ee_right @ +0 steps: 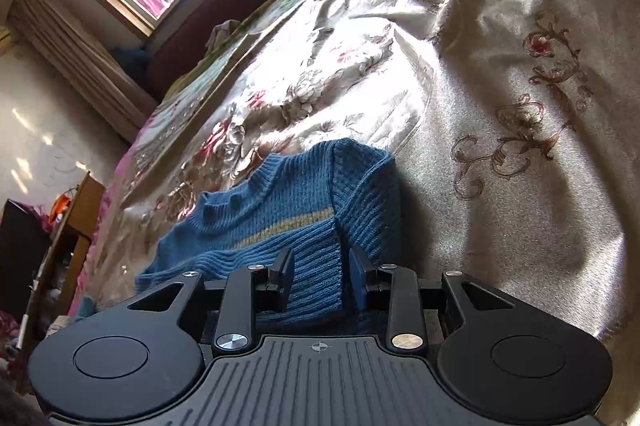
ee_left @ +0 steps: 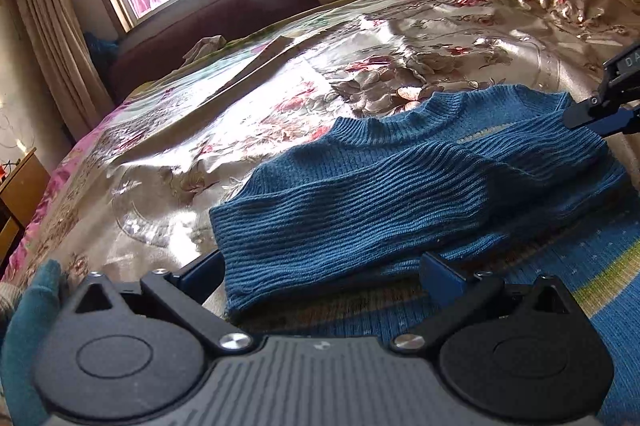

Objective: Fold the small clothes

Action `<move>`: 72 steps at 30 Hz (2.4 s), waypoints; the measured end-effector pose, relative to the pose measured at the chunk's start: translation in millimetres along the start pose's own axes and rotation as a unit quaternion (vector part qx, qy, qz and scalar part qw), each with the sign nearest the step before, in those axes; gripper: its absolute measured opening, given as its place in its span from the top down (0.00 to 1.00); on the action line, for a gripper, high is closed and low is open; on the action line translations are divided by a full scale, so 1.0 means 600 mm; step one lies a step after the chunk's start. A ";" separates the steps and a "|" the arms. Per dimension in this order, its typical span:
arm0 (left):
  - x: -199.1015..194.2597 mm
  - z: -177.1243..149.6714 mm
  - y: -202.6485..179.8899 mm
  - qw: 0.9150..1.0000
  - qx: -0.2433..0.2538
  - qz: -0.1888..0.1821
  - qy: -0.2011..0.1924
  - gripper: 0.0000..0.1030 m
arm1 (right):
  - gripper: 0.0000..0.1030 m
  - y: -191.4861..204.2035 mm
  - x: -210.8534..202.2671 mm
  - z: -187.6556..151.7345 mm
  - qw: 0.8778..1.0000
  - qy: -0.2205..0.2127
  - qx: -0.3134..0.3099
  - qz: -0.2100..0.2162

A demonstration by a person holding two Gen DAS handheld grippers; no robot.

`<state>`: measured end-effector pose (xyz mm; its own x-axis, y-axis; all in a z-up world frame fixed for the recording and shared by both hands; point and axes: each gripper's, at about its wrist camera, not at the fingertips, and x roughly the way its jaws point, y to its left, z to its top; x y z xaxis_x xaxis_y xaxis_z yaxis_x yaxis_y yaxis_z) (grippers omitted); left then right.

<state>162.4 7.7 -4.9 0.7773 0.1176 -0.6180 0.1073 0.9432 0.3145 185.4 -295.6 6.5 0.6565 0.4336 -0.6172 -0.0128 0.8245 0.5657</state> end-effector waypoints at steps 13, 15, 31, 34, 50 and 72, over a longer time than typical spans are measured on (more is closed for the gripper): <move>0.055 -0.003 -0.004 0.998 -0.025 -0.029 0.044 0.00 | 0.70 0.019 -0.015 -0.006 0.998 0.013 -0.057 0.039; 0.056 -0.002 -0.004 0.998 -0.028 -0.028 0.046 0.00 | 0.70 0.019 -0.005 0.002 0.997 0.014 -0.064 0.029; 0.054 -0.002 -0.005 0.998 -0.035 -0.026 0.047 0.00 | 0.85 0.020 -0.028 0.020 0.991 -0.057 -0.030 0.114; 0.052 -0.002 -0.004 0.998 -0.036 -0.026 0.047 0.00 | 0.82 0.009 -0.013 0.014 0.995 -0.028 -0.031 0.088; 0.051 0.005 0.065 0.996 -0.080 0.021 0.041 0.00 | 0.83 -0.003 0.002 -0.027 0.998 0.020 -0.063 -0.018; -0.090 -0.160 0.162 0.971 -0.184 -0.032 0.147 0.00 | 0.70 0.028 -0.147 -0.123 0.988 0.109 -0.108 -0.031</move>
<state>71.4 122.7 -9.9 0.5593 0.0872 -0.8244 -0.1203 0.9925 0.0233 71.6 -293.4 30.0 0.4837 0.4292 -0.7628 -0.1539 0.8996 0.4086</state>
